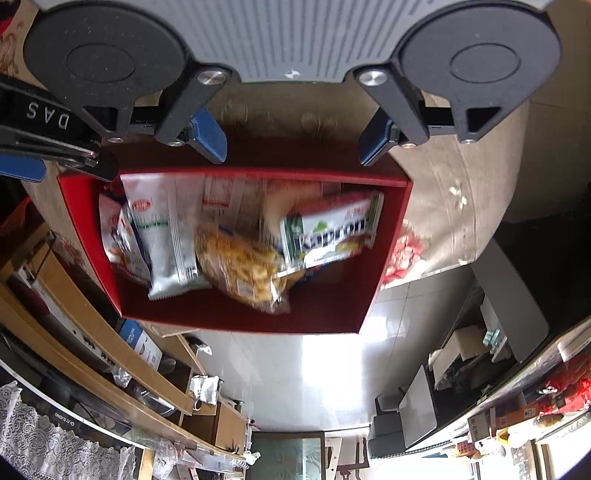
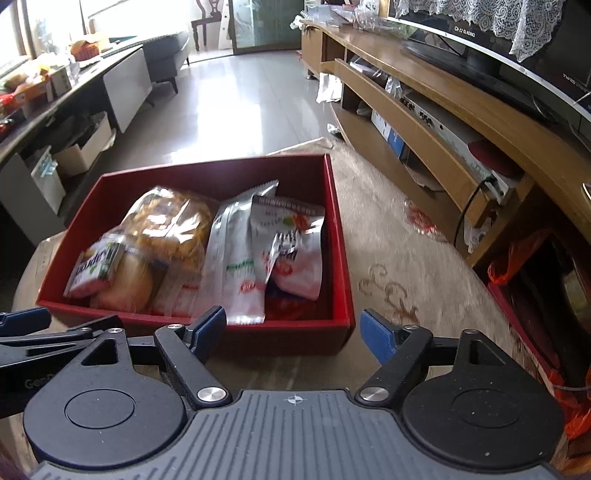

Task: Organize snacks

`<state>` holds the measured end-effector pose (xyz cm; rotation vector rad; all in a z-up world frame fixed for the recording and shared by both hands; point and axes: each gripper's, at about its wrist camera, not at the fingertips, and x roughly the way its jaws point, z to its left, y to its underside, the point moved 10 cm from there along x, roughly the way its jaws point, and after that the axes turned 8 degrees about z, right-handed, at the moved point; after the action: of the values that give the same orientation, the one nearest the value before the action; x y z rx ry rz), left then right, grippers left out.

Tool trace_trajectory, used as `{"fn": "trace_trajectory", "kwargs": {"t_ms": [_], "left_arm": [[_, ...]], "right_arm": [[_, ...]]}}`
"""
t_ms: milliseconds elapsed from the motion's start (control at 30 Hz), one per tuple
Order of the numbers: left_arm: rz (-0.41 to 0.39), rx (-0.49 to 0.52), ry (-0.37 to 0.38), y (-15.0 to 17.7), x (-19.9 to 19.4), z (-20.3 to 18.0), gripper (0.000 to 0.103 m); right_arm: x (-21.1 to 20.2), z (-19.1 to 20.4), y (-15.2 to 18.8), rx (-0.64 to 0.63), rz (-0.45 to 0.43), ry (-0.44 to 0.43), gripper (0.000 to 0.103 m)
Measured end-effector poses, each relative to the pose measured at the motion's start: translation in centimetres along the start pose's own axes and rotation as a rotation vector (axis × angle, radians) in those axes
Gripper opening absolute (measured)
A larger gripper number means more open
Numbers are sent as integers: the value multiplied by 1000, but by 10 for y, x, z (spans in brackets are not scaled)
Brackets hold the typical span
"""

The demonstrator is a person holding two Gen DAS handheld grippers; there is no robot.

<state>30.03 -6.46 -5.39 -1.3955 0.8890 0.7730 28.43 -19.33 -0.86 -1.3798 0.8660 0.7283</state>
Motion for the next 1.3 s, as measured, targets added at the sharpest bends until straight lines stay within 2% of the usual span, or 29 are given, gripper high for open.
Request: {"fn": "trace_trajectory", "kwargs": {"t_ms": [400, 800, 1300], "left_arm": [[16, 6, 14, 44, -14, 2, 76], [18, 33, 7, 89, -31, 1, 76], [-4, 32, 1, 120, -50, 8, 79]], "right_arm": [[-21, 1, 47, -26, 11, 25, 86], [-42, 4, 89, -29, 12, 11, 86], [-57, 7, 118, -33, 10, -14, 86]]}}
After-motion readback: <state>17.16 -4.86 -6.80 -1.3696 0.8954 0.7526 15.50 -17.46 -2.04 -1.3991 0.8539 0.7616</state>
